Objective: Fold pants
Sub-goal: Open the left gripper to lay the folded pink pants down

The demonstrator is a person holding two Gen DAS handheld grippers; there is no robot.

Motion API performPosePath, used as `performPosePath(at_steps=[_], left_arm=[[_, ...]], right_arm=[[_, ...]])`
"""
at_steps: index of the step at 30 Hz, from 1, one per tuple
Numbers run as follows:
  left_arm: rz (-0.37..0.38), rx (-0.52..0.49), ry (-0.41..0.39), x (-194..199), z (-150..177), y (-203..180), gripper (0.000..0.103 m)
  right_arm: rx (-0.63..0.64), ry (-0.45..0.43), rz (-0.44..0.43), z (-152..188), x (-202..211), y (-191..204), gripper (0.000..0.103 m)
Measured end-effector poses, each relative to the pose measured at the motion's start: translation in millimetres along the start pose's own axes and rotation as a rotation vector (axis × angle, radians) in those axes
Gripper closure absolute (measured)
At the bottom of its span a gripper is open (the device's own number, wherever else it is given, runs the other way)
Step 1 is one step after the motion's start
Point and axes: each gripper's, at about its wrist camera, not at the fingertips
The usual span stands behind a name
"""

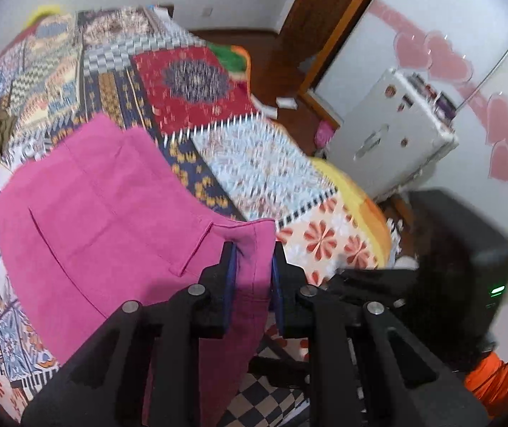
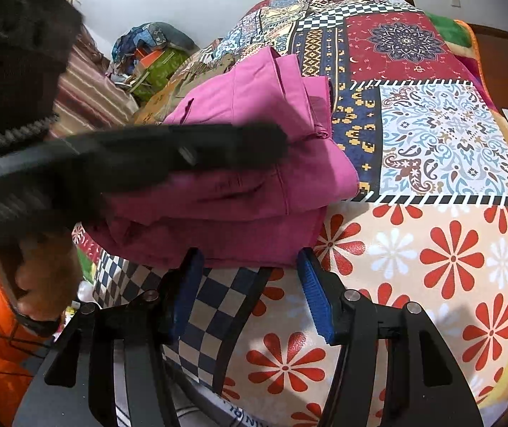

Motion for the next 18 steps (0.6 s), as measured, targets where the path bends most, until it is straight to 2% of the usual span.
performPosePath(at_steps=[3,7,11,15,18], left_arm=[[0.006,-0.007,0.014,-3,3,-1,0.076],[0.024,-0.018,-0.03,13,0,-7,0.055],[-0.008,-0.042,-0.124,47,-3,-10,0.052],[-0.13,-0.025,-0.229,85,8,8,0.038],[-0.254,0.007,-0.244,98,22,29,0.038]], right_arm=[[0.0,-0.006,0.02,3,7,-3,0.05],[0.01,-0.023,0.056,10,20,-5,0.05],[0.017,-0.061,0.082,6,38,-1,0.05],[0.003,-0.13,0.085,-7,51,-2,0.05],[-0.016,-0.161,0.085,-21,47,-3,0.05]])
Point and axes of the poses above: each gripper's, at about its wrist camera, not at the fingertips, and x roughly against the way its jaws point, y to its left, z to its underside, and after that the axes turned 4 degrees about -x, right-handed
